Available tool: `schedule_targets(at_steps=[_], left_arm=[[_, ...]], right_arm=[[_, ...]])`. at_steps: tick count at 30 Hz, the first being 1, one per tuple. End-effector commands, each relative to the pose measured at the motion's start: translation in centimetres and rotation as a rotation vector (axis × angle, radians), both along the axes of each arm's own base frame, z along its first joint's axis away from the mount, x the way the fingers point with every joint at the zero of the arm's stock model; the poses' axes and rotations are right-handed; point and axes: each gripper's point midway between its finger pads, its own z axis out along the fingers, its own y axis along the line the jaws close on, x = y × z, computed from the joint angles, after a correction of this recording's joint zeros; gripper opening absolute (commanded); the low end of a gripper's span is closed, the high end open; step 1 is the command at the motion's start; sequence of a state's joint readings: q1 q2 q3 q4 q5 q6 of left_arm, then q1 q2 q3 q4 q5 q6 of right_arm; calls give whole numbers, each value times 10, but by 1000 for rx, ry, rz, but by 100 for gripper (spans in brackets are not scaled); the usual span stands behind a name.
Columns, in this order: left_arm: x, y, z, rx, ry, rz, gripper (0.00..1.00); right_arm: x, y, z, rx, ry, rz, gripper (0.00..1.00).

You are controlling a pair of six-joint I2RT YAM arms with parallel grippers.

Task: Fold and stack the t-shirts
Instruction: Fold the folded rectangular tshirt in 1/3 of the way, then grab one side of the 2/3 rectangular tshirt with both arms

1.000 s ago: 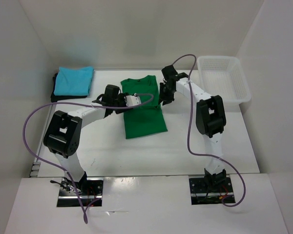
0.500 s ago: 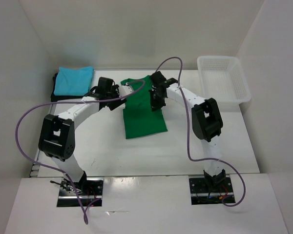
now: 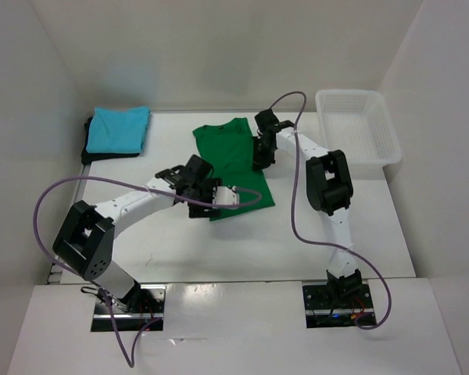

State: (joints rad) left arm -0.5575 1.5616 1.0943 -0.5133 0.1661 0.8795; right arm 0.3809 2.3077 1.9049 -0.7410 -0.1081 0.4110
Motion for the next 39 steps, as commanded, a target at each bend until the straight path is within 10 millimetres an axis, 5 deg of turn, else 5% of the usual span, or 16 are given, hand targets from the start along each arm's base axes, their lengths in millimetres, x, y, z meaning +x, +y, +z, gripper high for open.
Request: schedule_targets(at_steps=[1,5,9,15,19,28,39], left_arm=[[-26,-7,-6,34,27,-147,77],[-40,-22,-16,52,4,-275,82],[-48,-42,-28,52,-24,-332,82],[-60,-37,-45,85,21,-409,71],[-41,-36,-55,112,-49,-362,71],[-37,-40,-69,113,-36,-342,69],[-32,-41,-76,120,-28,-304,41]], right_arm=[[9,-2,69,44,-150,-12,29],[-18,-13,75,41,-133,-20,47],[-46,-23,71,37,-96,-38,48],[-88,-43,50,10,-10,-64,48],[-101,-47,40,2,19,-72,49],[-126,-66,24,28,87,-99,57],[-138,-52,-1,101,175,-91,59]])
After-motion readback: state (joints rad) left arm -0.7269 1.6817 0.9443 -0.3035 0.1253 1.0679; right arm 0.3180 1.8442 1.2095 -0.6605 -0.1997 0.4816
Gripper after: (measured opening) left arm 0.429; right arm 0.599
